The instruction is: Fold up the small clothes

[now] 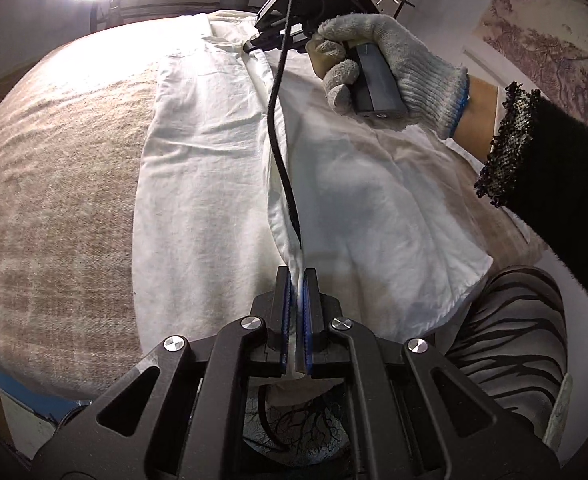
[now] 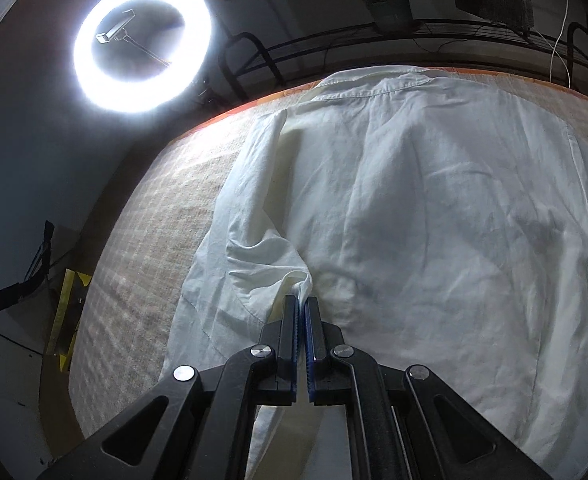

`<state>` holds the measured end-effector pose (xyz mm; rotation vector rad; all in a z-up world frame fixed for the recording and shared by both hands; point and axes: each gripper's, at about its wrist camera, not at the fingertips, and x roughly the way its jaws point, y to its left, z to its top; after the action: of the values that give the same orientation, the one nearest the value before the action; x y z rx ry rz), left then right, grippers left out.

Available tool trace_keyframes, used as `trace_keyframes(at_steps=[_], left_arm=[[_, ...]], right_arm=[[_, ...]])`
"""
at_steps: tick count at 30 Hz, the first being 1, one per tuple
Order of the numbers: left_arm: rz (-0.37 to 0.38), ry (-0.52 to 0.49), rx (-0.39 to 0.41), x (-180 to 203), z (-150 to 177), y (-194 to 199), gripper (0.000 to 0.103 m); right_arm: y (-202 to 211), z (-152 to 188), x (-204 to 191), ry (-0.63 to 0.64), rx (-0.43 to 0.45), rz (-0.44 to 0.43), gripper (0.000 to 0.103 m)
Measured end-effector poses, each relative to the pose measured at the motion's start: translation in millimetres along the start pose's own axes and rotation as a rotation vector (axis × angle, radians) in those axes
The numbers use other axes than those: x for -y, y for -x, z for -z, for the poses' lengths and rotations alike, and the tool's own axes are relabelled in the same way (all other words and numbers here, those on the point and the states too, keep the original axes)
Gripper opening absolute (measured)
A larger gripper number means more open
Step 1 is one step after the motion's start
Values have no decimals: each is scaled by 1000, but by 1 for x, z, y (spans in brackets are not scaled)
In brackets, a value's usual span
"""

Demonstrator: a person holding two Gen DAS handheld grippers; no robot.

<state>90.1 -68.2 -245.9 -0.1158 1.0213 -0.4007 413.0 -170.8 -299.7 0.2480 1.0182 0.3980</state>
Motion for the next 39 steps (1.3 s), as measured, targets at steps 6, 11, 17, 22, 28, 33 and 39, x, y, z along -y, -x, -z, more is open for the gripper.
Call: trace_keyframes(at_steps=[6,11,17,22,28,33,39], left_arm=[[-5,-1,8,1,1,1,5],[8,-38,29,6,11,18,29],[25,-86,31,15,32,39,32],[33,-95,54,15,46,66,32],[10,-105,123,3,55,106,32],[-7,-65,155,-21,63,124,32],[-21,31,176,-54,63,130,32]], right_arm=[[3,3,-3,26,25,13,15],[42,1,6,13,109,40,35],[105,10,3,39,199,46,35],[164,29,4,27,275,4,35],[231,62,-4,26,360,-29,35],[272,89,-18,62,404,-31,36],[310,125,-24,57,443,-93,36]])
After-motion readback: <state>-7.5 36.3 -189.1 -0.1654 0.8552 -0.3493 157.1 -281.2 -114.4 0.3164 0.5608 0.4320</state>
